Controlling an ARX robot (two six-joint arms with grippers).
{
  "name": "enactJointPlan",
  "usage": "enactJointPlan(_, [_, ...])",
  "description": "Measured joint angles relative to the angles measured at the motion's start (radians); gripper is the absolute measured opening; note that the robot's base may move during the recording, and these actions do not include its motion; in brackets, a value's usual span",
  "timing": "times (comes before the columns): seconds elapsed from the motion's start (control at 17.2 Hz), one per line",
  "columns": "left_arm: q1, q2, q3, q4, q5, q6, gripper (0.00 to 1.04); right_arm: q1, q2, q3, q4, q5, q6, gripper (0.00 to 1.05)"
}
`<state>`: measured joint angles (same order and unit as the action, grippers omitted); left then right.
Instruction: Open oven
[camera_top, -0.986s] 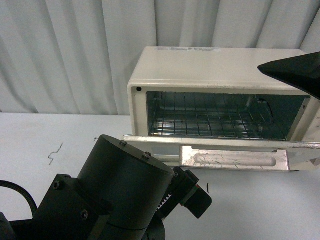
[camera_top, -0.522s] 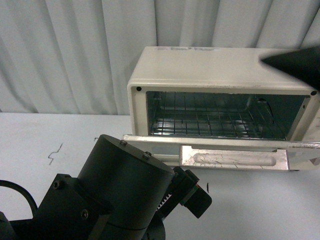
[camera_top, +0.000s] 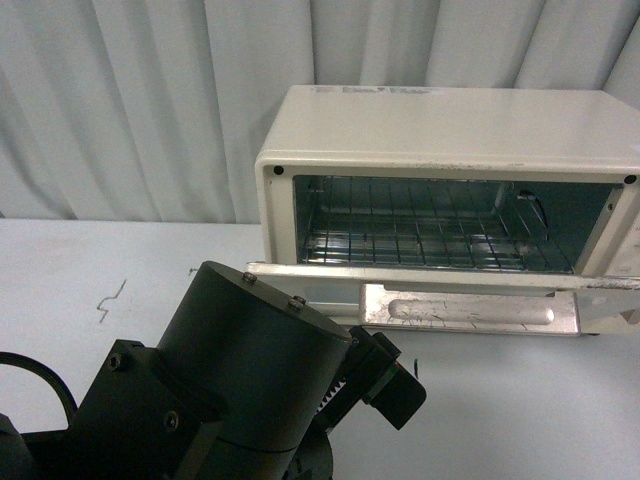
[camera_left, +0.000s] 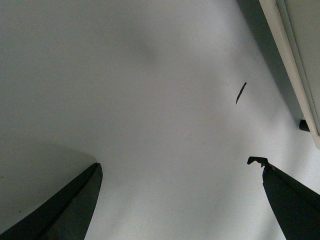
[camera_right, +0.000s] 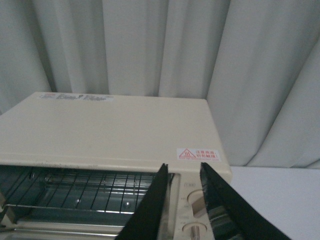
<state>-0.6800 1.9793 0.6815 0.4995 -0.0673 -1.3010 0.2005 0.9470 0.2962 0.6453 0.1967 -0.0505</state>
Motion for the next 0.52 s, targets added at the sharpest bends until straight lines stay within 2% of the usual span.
enactJointPlan(0.12, [0.000,0.000,0.000,-0.001,0.003,0.000,0.98,-0.034,-0.054,-0.056,-0.001,-0.027,0.018,0.03])
enactJointPlan(0.46, [0.000,0.000,0.000,-0.001,0.000,0.000,0.98,-0.118,-0.252,-0.187,-0.070,-0.114,0.033,0.02])
enactJointPlan(0.52, [0.000,0.000,0.000,0.000,0.000,0.000,0.98,-0.185,-0.291,-0.201,-0.090,-0.185,0.033,0.02])
